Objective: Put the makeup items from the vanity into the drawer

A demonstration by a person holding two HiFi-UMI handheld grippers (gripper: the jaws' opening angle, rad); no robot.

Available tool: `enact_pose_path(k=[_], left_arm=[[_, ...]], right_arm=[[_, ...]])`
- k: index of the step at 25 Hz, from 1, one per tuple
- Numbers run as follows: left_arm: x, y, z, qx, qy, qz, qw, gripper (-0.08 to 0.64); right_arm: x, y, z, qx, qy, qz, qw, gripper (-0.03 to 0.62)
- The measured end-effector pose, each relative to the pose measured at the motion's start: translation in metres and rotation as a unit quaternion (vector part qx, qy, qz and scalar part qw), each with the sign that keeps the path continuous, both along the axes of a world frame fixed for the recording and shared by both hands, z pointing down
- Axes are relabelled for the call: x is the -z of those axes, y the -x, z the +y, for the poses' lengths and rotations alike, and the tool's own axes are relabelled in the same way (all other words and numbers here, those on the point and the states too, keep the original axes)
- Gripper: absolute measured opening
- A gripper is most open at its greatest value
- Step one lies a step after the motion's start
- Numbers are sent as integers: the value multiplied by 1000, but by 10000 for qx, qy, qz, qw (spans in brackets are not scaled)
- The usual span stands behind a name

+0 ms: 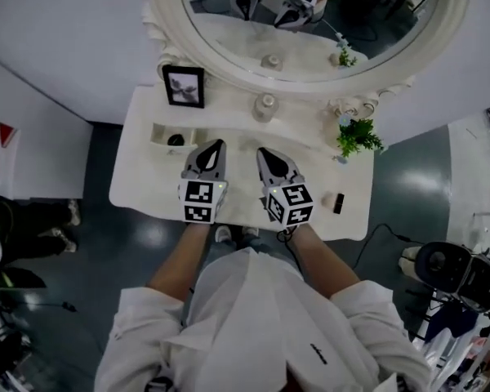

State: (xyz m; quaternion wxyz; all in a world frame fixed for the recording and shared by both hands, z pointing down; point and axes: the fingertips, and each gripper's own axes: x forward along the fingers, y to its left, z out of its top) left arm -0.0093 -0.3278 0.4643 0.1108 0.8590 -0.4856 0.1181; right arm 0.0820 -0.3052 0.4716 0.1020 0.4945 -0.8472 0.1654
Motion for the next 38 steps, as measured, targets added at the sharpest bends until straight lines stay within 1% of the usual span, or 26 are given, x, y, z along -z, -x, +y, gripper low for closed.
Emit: enact_pose_path(k=[4,8,11,15,19,22,29,33,38], left_arm=[[21,-21,10,-267,-141,132,9995,31],[37,-30,30,-403,-218,170,9988,31],[49,-39,39,-552,-364,189,9976,31],[66,-45,53,-665,-425,197,9967,31],[74,-45,63,-774,-593,-7,9952,31],[81,-40,69,-808,-722,-106,9941,29],[88,-20,66,-602,-852,-142,9944,31],[92,-13,63,-480,-882,-107,9949,31],[96,-15,64,-490,-920,-53,9945,31]], right_arm=[[27,-34,17,-276,-253,64,9993,18],[46,-62,44,-466,-393,168,9980,18],[56,-89,60,-745,-476,155,9960,18],[66,-117,82,-1056,-562,105,9928,18],[77,-140,102,-1334,-660,-99,9888,18],[84,-155,116,-1496,-733,-141,9859,18],[78,-175,126,-1672,-635,-72,9839,17],[83,-174,124,-1694,-701,-88,9830,17],[85,-171,122,-1663,-758,-82,9831,17]])
